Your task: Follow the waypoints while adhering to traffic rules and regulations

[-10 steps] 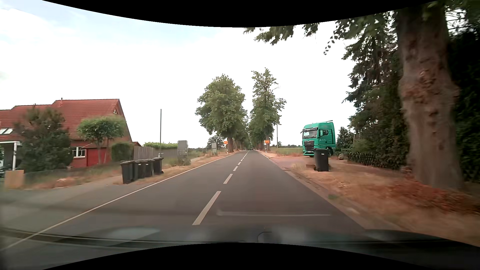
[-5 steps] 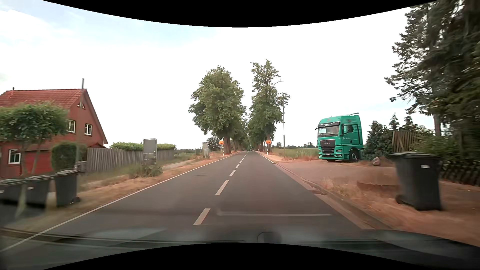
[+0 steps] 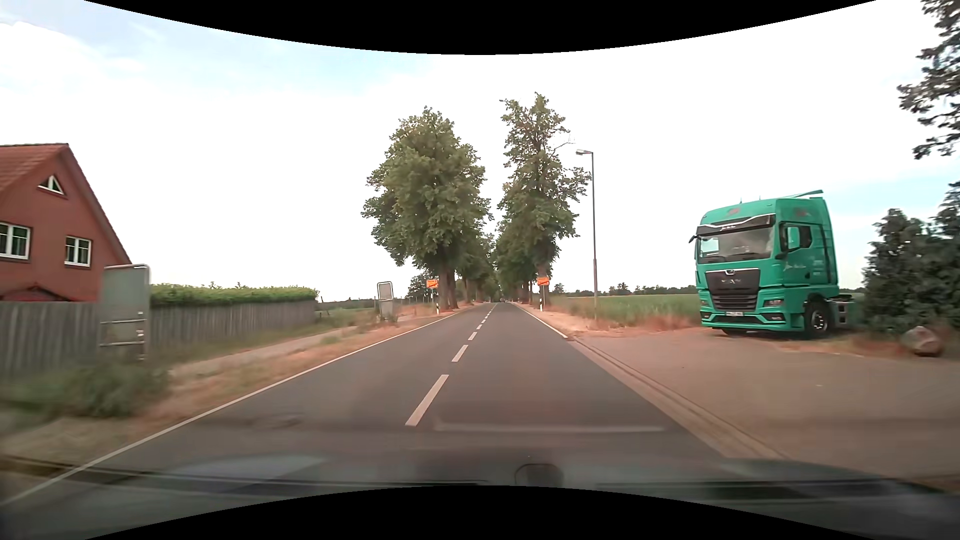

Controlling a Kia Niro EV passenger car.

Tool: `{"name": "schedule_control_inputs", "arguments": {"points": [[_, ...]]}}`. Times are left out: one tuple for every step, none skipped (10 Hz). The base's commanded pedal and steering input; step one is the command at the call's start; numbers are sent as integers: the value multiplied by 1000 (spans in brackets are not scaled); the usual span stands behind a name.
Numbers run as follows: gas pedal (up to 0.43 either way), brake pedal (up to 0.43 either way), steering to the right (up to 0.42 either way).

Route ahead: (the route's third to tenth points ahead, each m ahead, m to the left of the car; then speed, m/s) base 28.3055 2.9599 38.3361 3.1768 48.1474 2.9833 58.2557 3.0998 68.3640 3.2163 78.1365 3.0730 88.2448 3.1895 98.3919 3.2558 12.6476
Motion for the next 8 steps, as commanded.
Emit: {"name": "schedule_control_inputs", "arguments": {"points": [[157, 0, -3], [157, 0, -3], [157, 0, -3], [157, 0, -2], [169, 0, -2], [169, 0, -2], [169, 0, -2], [169, 0, -2]]}}
